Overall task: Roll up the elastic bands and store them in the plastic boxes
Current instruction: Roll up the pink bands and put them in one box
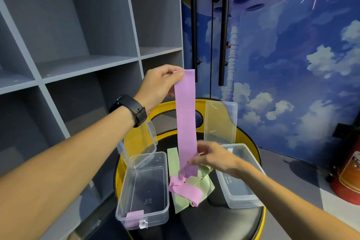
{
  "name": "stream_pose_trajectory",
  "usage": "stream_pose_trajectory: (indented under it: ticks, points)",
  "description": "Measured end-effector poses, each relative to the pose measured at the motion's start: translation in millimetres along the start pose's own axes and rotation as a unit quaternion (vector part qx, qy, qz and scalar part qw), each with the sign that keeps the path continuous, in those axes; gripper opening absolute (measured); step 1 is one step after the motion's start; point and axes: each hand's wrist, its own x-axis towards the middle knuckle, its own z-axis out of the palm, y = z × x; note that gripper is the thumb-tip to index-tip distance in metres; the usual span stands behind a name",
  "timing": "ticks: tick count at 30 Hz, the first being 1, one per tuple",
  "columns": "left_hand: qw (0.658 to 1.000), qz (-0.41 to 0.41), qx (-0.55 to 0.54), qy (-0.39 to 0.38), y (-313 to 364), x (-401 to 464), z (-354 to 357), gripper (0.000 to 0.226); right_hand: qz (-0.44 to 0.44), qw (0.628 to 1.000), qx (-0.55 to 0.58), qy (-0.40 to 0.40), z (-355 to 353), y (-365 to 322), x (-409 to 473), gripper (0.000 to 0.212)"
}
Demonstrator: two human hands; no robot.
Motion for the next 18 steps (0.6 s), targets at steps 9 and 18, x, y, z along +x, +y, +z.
stream_pose_trajectory:
  ticks: [9, 18]
  points:
    - [0.999, -0.01, 0.012, -0.043, -24.0, -12.8, 9.0, 0.021, -0.191, 0.937, 0.158, 0.247, -39.6, -85.8, 15.9, 0.026]
    - [0.997, -0.036, -0.015, -0.063, -39.0, -22.6, 11.2, 0.018, -0.182, 0.941, 0.135, 0.25, -36.7, -79.8, 20.2, 0.016]
